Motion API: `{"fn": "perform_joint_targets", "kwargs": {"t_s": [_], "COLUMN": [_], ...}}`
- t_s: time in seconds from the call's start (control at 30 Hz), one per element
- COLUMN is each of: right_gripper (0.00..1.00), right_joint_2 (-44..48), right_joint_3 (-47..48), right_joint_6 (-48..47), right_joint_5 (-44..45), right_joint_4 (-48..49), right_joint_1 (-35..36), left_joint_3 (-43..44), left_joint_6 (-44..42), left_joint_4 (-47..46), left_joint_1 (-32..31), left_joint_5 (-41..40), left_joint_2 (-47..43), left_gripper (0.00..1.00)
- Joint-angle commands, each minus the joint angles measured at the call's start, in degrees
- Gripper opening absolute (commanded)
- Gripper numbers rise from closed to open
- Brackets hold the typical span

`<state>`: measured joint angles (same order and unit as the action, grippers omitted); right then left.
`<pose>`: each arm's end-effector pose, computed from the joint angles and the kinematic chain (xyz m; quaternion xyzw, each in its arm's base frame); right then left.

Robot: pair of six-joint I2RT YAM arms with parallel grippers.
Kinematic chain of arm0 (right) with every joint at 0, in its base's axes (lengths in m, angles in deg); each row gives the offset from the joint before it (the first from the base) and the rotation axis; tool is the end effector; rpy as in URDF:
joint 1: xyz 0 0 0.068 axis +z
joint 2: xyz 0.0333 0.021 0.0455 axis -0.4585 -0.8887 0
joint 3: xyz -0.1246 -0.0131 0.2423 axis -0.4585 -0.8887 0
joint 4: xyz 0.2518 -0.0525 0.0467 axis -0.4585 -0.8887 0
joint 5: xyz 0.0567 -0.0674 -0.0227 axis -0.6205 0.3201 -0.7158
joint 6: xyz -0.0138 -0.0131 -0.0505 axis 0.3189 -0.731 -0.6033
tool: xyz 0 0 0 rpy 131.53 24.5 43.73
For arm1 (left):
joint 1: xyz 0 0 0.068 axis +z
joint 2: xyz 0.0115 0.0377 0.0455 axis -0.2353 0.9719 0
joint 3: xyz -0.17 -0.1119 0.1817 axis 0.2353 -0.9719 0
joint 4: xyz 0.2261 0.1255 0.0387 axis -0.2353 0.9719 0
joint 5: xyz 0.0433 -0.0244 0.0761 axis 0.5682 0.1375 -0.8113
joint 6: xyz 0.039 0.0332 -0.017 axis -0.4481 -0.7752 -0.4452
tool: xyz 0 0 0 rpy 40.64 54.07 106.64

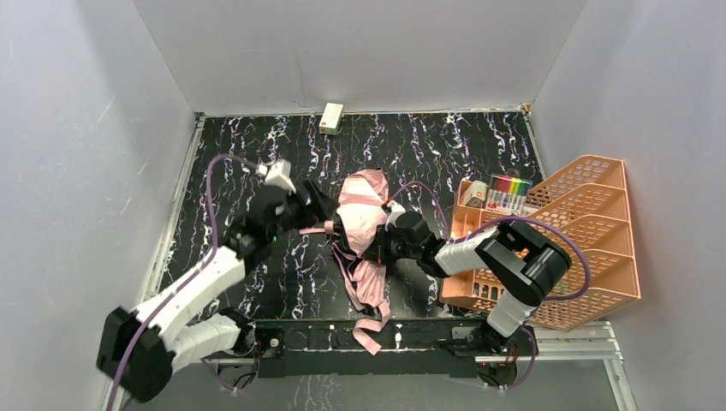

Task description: Put away the umbrella

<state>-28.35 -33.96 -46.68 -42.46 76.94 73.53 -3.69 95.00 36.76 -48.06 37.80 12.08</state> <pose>0.1979 0.2176 0.1248 -0.1141 0.8537 0.4039 0.3084 0.1874 -0.1265 0.2691 -0.0852 0.7980 -0.3660 0.4713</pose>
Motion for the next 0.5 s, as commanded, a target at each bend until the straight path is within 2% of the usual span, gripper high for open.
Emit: {"fn": "perform_joint_targets", "kwargs": {"t_s": [0.0,0.13,0.3,0.47], "right_gripper": [0.0,0.0,0.0,0.0], "right_joint_2": [-3.2,-3.1,-3.3,-3.4], "right_joint_3": [-2.2,-2.2,-2.4,-2.4], "right_joint_6": [-5.1,-5.2,-5.2,-5.1], "right_joint_5": [2.9,2.6,2.2,1.8], "right_joint_4": [-8.2,-8.6,-8.2,-8.0], "right_joint_1": [0.0,0.0,-0.1,0.0], "left_joint_3": [12.5,21.4,32.8,45.4], "left_joint_6": [-7.9,-8.9,-13.6,-23.2], "left_joint_4": [0.3,-0.6,1.8,10.6], "left_joint_1": [9.1,13.2,14.4,14.5], "left_joint_5": [13.7,22.2,32.5,38.4], "left_joint_2": [11.2,21.1,34.4,46.4], "left_gripper": [0.82,0.85,0.88,0.89]}}
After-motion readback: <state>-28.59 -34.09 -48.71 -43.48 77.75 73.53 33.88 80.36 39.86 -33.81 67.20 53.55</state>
